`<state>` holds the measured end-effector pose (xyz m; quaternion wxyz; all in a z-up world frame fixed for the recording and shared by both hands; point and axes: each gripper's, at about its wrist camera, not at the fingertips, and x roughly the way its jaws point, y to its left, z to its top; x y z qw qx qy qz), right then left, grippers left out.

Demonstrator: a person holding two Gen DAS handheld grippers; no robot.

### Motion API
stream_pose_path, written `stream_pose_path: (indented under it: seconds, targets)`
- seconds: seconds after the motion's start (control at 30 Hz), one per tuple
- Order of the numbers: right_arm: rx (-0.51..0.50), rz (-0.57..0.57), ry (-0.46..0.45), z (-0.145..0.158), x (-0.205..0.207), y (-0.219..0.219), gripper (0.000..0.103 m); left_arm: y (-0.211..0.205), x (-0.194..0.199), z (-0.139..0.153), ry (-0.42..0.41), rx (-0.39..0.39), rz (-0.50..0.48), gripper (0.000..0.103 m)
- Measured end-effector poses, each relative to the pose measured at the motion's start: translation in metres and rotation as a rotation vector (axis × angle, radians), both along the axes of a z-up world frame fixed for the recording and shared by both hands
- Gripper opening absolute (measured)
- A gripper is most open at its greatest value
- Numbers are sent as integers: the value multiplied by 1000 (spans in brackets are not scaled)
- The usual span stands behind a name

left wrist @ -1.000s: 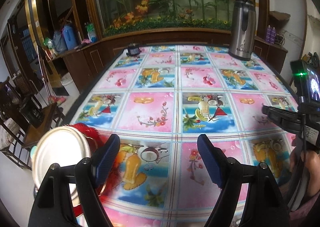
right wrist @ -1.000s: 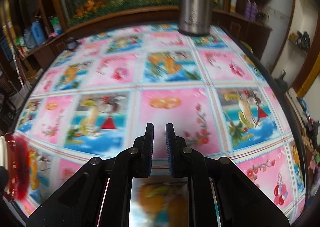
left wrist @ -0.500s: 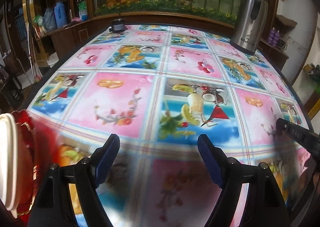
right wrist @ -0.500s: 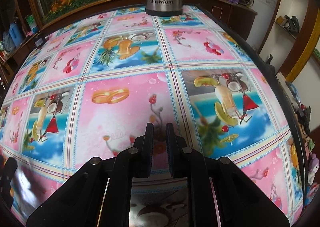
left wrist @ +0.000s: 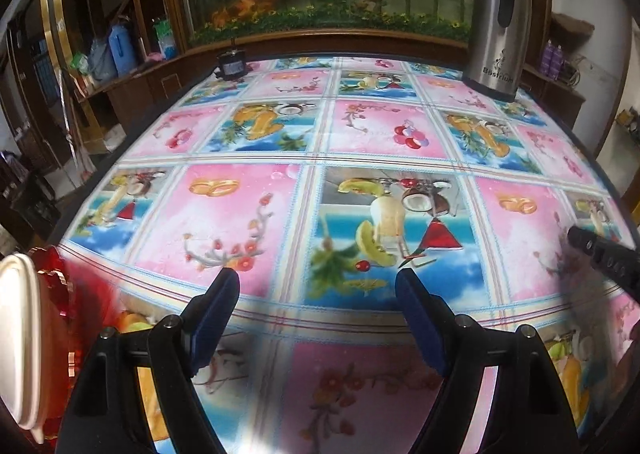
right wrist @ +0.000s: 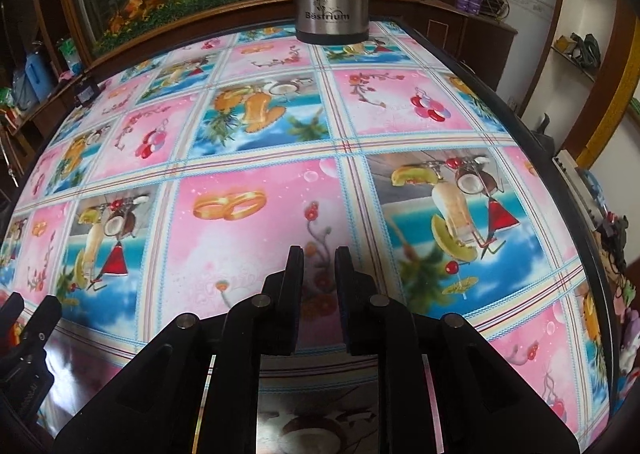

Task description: Organize plates and bowls

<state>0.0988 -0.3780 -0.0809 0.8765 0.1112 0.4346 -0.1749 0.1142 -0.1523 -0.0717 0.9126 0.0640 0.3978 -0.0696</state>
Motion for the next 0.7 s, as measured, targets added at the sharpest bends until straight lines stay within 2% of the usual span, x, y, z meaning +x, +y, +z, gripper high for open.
stream_pose_path:
  seconds: [0.07,0.17,0.23,0.43,0.53,0.7]
  targets:
    - [33,56,-71,9,-3,7,15,5,-6,5,-22,25,18,80]
    - [99,184,-170,21,-10,27,16,17,-17,17,-41,-4,25,80]
    - [116,249,-226,29,-16,43,31,28,-26,30,-67,-14,47,80]
    - [143,375,-363,54,-40,97,35,66,-56,66,-174,-34,103,81]
    - [199,453,-423,64,-53,136,40,95,-74,80,-215,-58,147,86]
    - [186,584,-431,76,-64,204,40,146,-103,96,-316,-57,276,103]
